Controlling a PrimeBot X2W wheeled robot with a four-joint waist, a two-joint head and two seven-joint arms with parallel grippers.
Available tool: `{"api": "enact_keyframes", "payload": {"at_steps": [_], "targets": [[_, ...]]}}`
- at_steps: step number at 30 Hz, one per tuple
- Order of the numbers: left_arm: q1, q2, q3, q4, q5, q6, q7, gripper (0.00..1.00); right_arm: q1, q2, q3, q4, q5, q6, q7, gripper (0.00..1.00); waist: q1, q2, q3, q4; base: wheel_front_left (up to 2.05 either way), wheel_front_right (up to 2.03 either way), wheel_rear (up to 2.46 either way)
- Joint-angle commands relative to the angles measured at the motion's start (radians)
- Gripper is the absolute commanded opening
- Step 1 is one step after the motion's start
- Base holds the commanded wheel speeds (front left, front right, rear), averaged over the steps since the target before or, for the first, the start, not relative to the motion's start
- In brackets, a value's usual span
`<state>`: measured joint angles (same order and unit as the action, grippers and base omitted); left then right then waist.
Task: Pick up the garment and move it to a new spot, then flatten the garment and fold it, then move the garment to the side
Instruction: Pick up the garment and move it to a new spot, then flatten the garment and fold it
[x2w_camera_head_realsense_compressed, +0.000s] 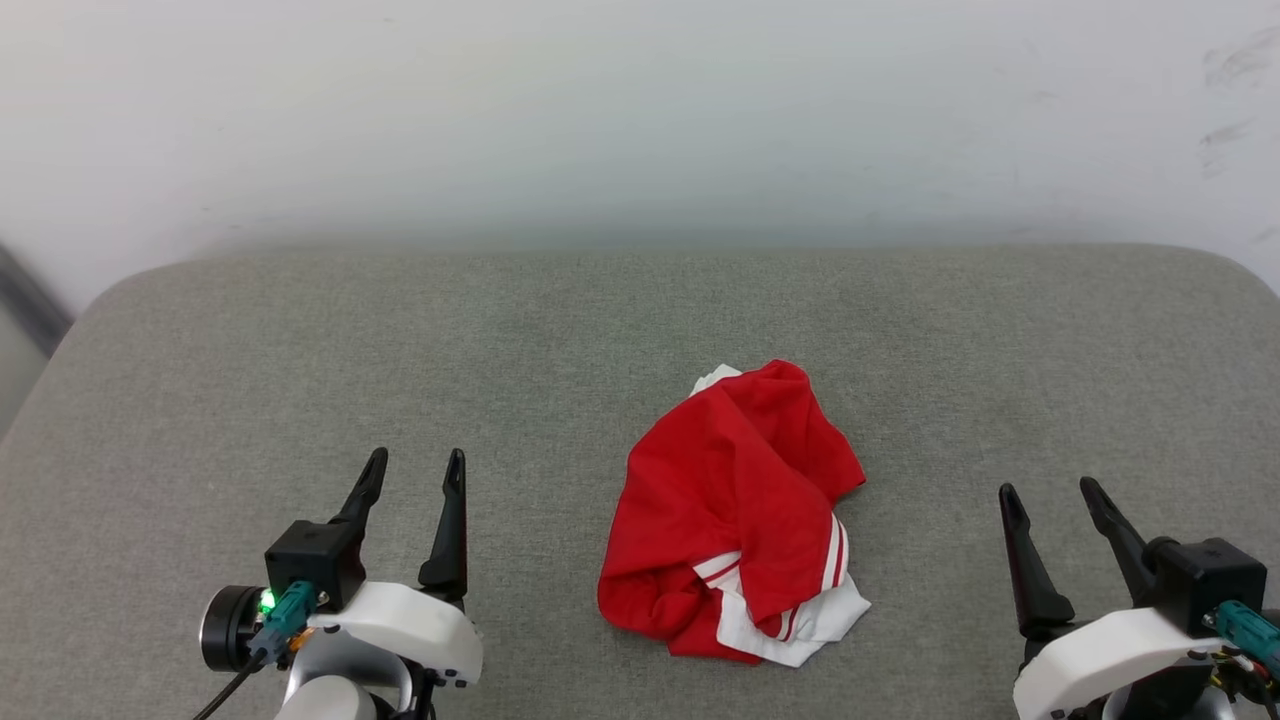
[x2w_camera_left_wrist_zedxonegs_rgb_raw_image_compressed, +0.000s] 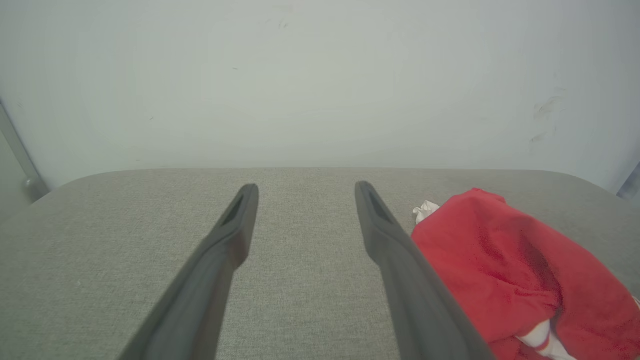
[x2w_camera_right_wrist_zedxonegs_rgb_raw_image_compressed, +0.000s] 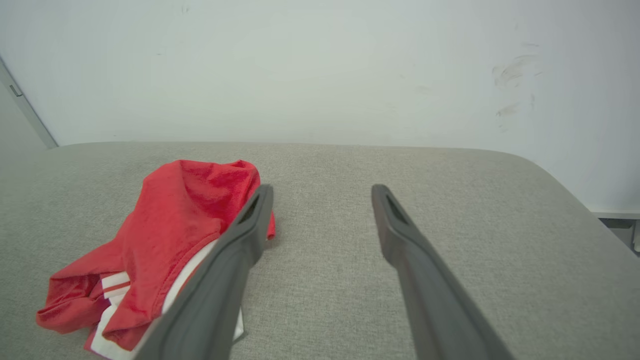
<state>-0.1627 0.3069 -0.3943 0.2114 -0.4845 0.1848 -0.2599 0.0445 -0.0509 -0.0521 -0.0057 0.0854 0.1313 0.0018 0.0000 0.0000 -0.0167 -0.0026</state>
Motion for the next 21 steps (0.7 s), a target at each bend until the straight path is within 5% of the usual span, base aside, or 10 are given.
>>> {"api": "enact_keyframes", "payload": {"at_steps": [1, 13, 21], "targets": [[0.015, 0.001, 0.004, -0.004, 0.007, 0.003, -0.006, 1.0, 0.01, 0.001, 0.002, -0.007, -0.003, -0.001, 0.005, 1.0, 0.0, 0.0, 0.0, 0.0, 0.0, 0.0, 0.0], [-0.021, -0.006, -0.021, -0.038, 0.027, -0.022, 0.023, 1.0, 0.006, 0.001, -0.006, -0.011, -0.004, -0.001, 0.013, 1.0, 0.0, 0.0, 0.006, 0.008, 0.0, 0.0, 0.0], [-0.168, -0.053, -0.184, -0.074, 0.044, -0.123, 0.262, 1.0, -0.012, 0.001, -0.012, -0.016, -0.007, -0.001, 0.013, 1.0, 0.0, 0.0, 0.043, 0.009, 0.0, 0.0, 0.0]]}}
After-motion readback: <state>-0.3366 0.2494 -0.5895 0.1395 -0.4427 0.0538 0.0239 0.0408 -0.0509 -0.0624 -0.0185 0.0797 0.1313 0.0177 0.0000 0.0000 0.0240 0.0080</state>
